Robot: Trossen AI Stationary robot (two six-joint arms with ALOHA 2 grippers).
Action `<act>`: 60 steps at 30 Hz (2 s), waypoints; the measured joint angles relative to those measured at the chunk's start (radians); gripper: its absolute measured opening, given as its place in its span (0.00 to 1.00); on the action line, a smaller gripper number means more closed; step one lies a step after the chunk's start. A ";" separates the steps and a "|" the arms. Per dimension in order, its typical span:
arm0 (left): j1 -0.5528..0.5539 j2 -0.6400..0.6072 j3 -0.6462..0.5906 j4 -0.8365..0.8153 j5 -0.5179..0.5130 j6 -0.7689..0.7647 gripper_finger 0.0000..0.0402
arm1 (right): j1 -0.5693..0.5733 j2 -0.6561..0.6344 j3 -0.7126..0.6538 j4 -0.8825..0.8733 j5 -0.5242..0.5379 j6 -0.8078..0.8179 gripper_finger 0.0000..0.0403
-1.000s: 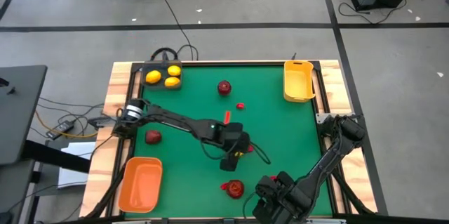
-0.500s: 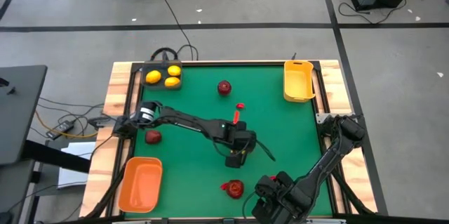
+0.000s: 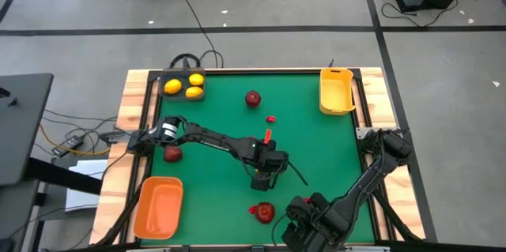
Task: Sort produce into baskets
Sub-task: Put the top lemon into the gray transparent bin
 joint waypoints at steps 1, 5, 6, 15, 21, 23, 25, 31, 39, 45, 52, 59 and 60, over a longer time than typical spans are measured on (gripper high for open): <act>0.000 0.000 0.001 -0.001 0.000 -0.004 0.55 | 0.000 0.000 0.000 0.000 0.000 0.000 0.63; 0.000 0.004 0.052 -0.057 0.004 -0.034 0.53 | 0.000 0.000 0.000 0.000 0.007 0.001 0.63; 0.000 0.004 0.072 -0.061 0.004 -0.035 0.53 | 0.000 0.000 0.000 0.000 0.013 0.001 0.63; 0.044 -0.047 0.266 -0.259 -0.021 0.024 0.52 | -0.009 -0.001 0.000 -0.003 0.061 0.006 0.62; 0.165 -0.174 0.239 -0.352 -0.045 0.105 0.52 | -0.029 -0.001 0.000 -0.023 0.066 -0.006 0.62; 0.228 -0.223 0.201 -0.352 -0.046 0.125 0.52 | -0.033 -0.001 0.000 -0.041 0.059 -0.017 0.62; 0.296 -0.272 0.151 -0.350 -0.033 0.132 0.53 | -0.035 -0.001 0.000 -0.067 0.056 -0.018 0.62; 0.502 -0.454 -0.078 -0.266 -0.008 0.145 0.53 | -0.045 -0.001 0.000 -0.181 0.047 -0.020 0.62; 0.755 -0.654 -0.438 -0.139 -0.030 0.075 0.54 | -0.073 -0.001 0.000 -0.345 0.033 -0.031 0.62; 0.956 -0.705 -0.588 -0.095 -0.085 -0.106 0.54 | -0.122 -0.001 0.000 -0.405 0.018 -0.123 0.62; 1.094 -0.705 -0.665 -0.062 -0.107 -0.142 0.55 | -0.192 -0.001 0.000 -0.409 0.000 -0.239 0.62; 1.148 -0.705 -0.672 -0.055 -0.190 -0.185 0.64 | -0.217 -0.005 0.000 -0.418 -0.011 -0.263 0.62; 1.153 -0.705 -0.672 -0.055 -0.189 -0.187 0.67 | -0.214 -0.005 0.000 -0.422 -0.011 -0.258 0.62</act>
